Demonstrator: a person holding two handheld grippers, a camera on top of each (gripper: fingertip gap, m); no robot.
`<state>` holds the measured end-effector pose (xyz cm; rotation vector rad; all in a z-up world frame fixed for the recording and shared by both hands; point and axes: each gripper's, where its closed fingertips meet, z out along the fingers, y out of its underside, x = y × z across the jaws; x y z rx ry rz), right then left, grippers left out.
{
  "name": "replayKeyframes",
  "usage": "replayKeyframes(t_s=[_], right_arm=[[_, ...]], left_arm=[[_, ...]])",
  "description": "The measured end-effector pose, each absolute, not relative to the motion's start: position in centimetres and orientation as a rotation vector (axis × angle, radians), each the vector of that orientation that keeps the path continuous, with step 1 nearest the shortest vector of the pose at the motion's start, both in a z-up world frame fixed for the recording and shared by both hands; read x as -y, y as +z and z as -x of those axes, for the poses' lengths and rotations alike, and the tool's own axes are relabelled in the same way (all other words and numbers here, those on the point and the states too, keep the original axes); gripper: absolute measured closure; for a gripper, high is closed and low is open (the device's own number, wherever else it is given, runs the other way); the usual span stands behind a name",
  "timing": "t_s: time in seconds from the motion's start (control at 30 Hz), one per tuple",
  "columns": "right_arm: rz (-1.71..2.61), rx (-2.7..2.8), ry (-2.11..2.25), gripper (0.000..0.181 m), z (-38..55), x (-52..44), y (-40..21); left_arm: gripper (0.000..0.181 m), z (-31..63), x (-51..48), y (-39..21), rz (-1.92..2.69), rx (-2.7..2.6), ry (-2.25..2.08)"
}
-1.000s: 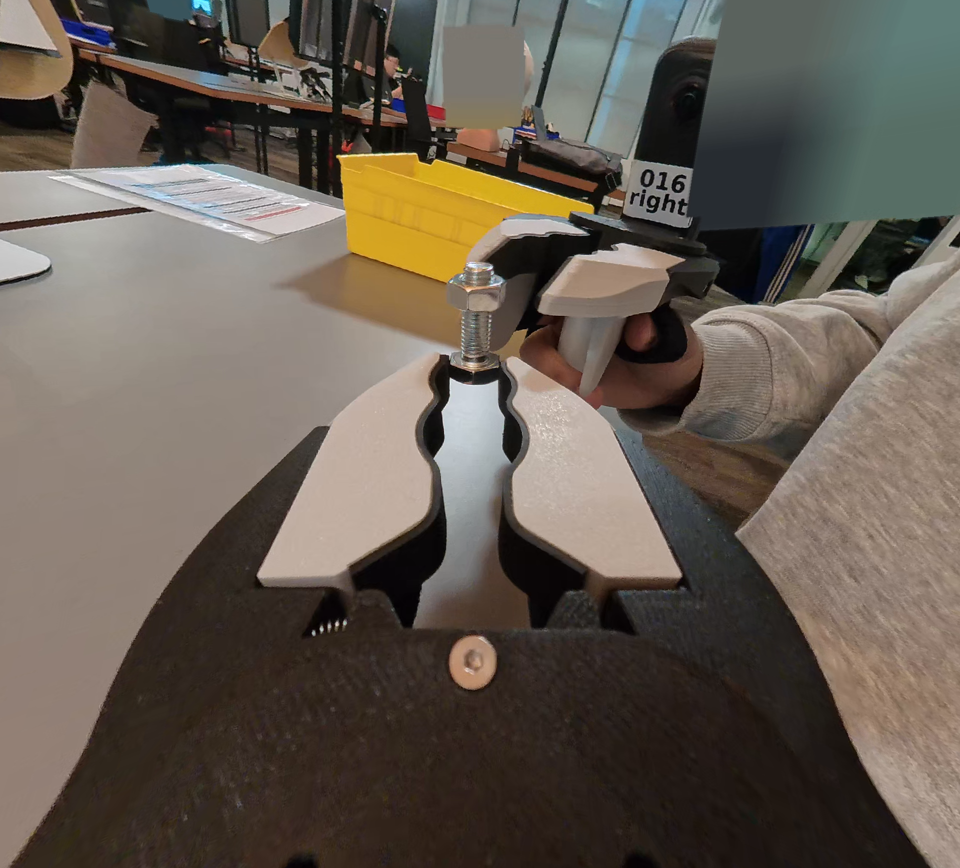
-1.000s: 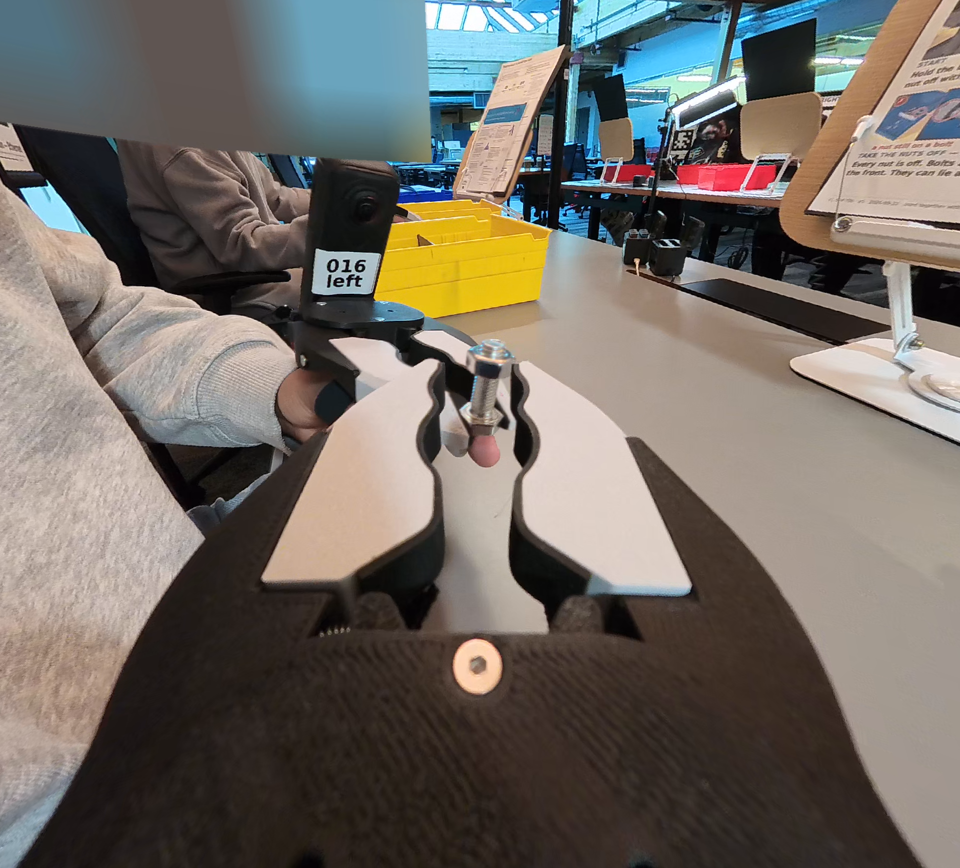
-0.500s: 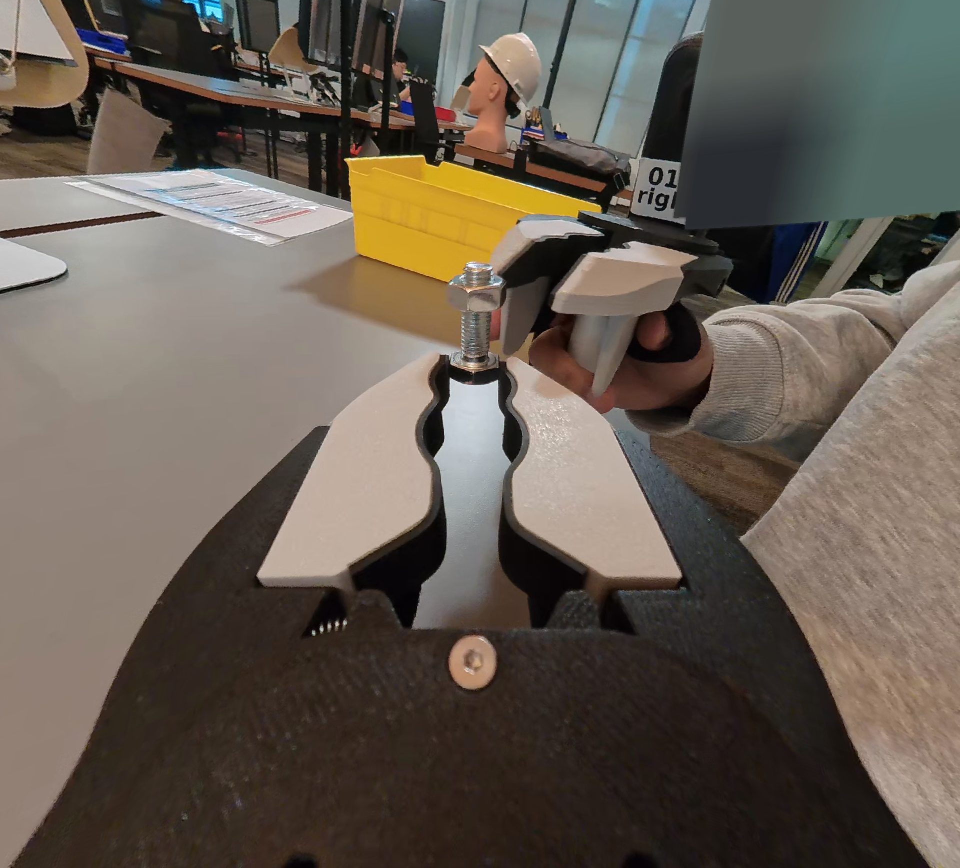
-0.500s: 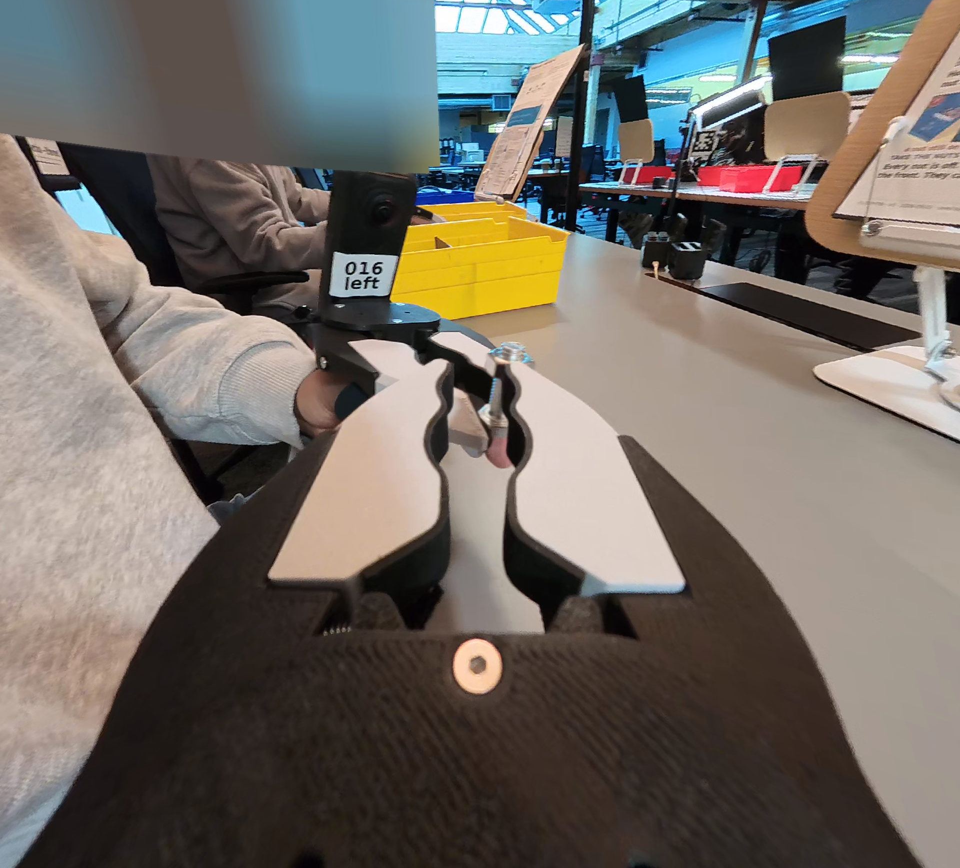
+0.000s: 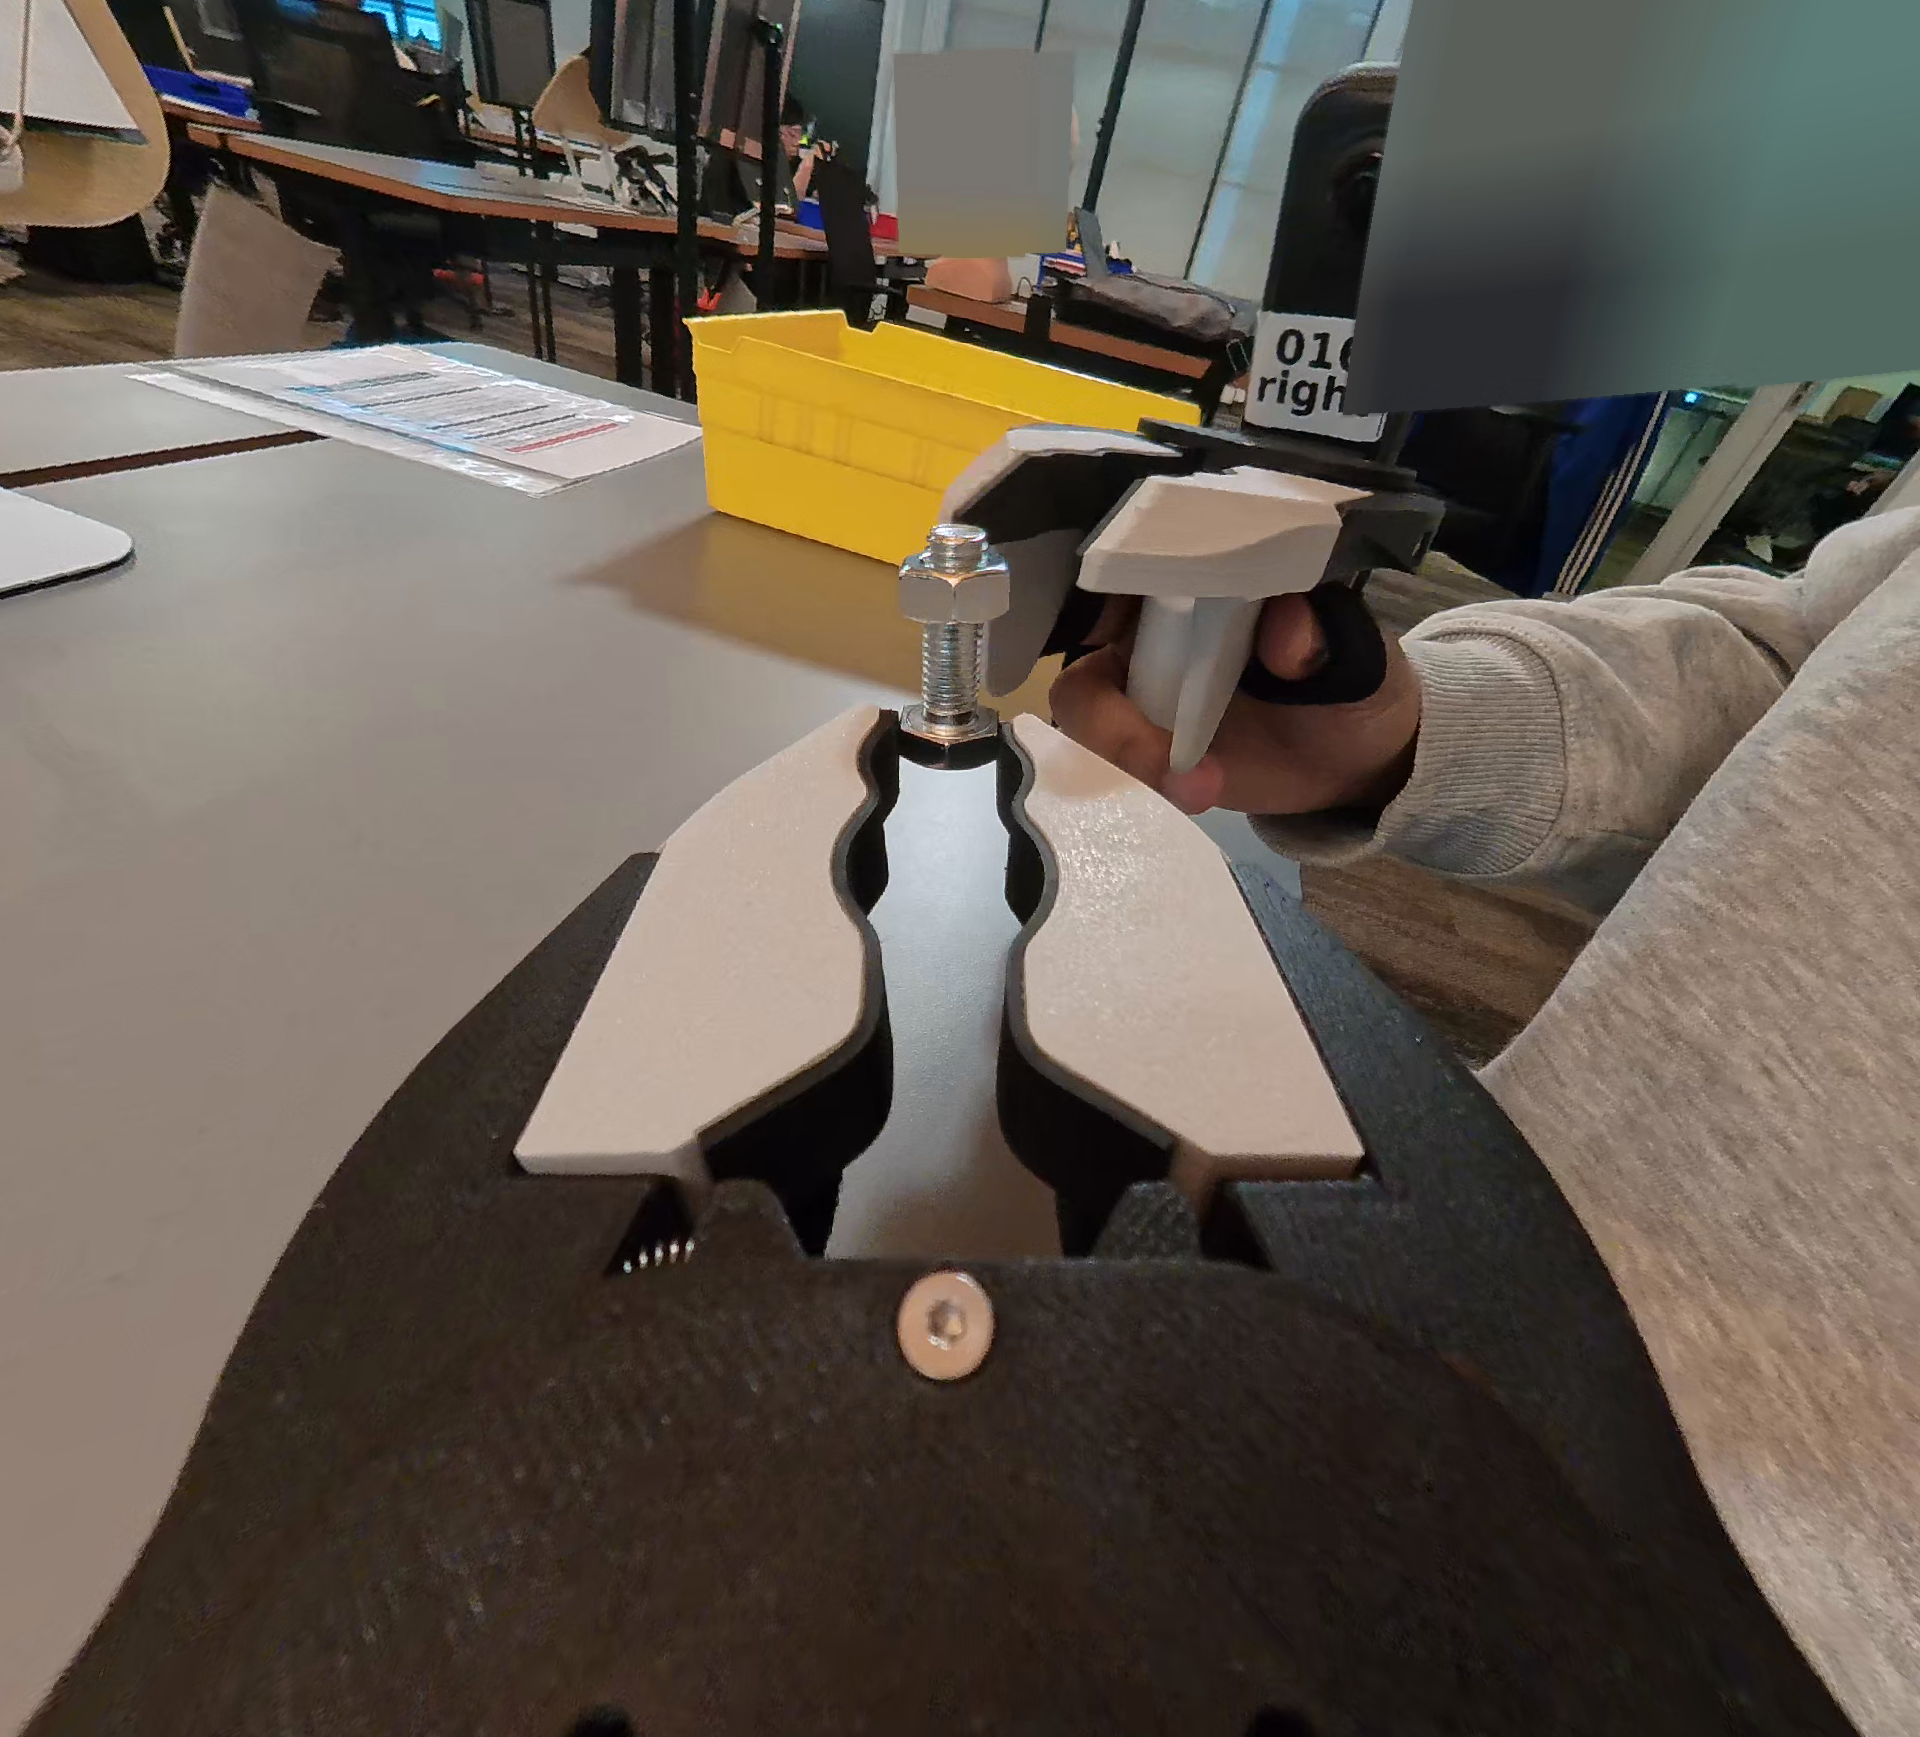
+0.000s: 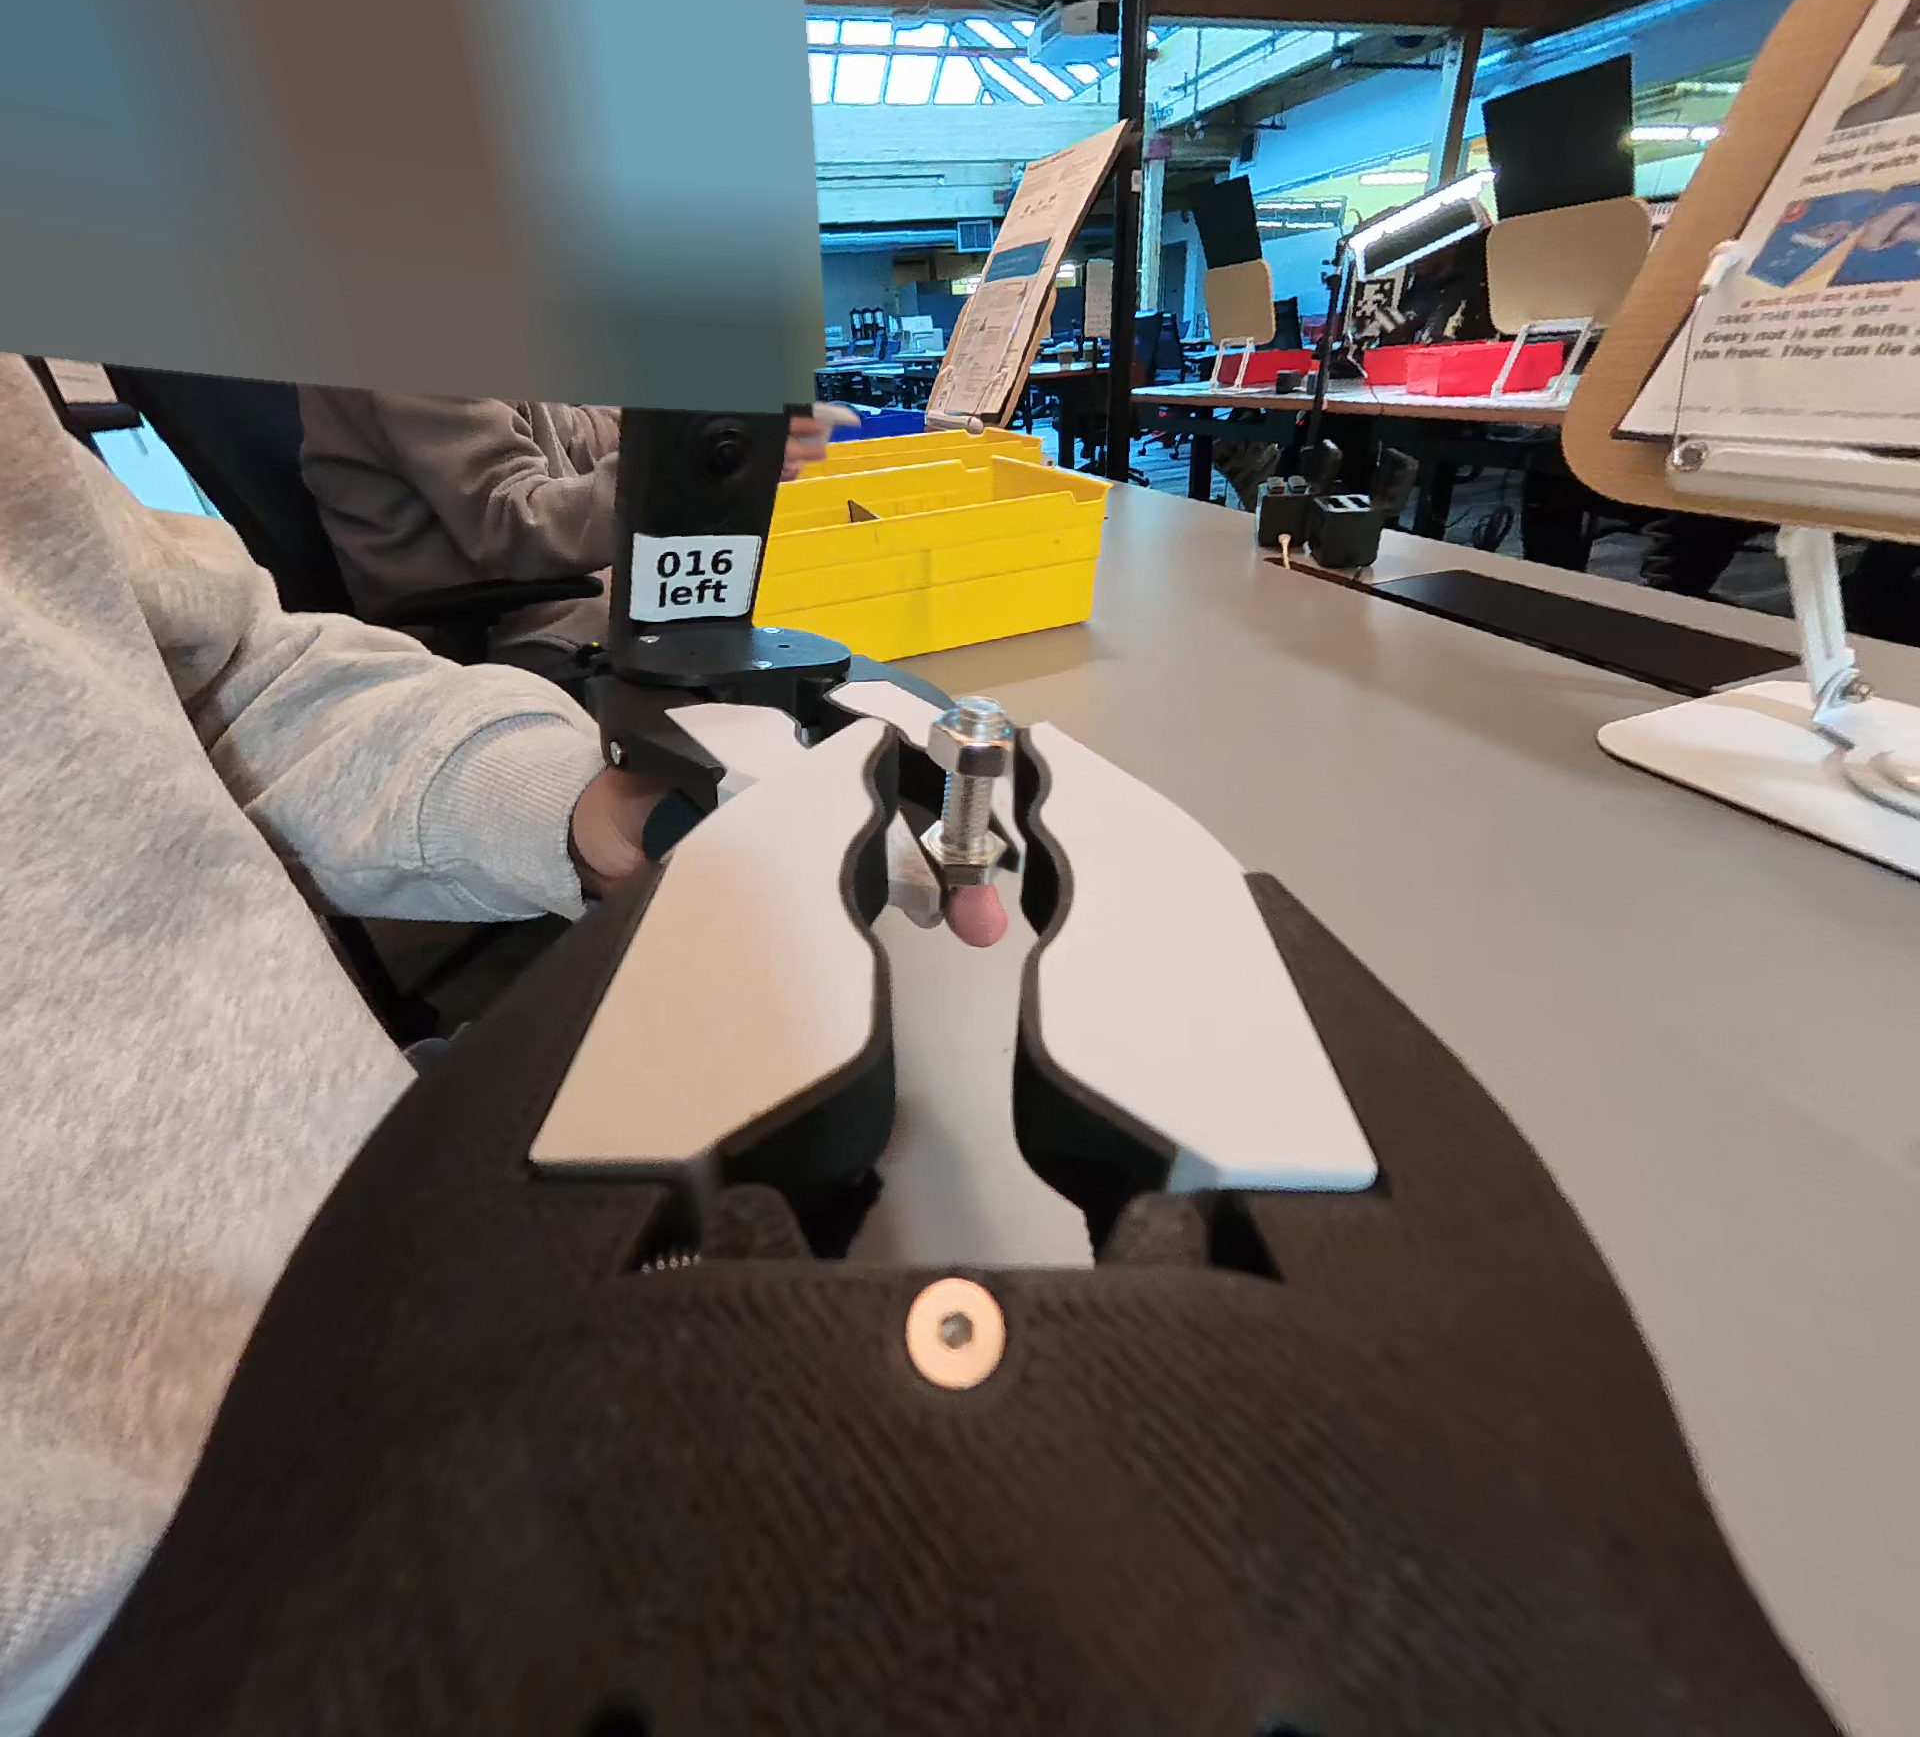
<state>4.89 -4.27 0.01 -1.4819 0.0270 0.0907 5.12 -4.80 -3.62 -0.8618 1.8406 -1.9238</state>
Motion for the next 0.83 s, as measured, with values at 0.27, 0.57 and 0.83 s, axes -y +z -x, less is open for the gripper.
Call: replayKeyframes(t_s=[0.27,0.57,0.83], right_arm=[[1.509,-0.029,0.082,0.154,-4.9,3.9,-0.6],[1.533,0.069,0.076,0.158,-4.5,4.5,-0.2],[1.756,0.211,-0.144,0.18,-6.0,7.4,1.5]], left_arm=[[0.163,-5.0,5.0,-3.6,0.846,-1.853,-1.921],[0.163,-4.6,5.4,-3.7,0.808,-1.881,-1.92],[0.163,-5.3,5.3,-4.8,0.745,-1.932,-1.643]])
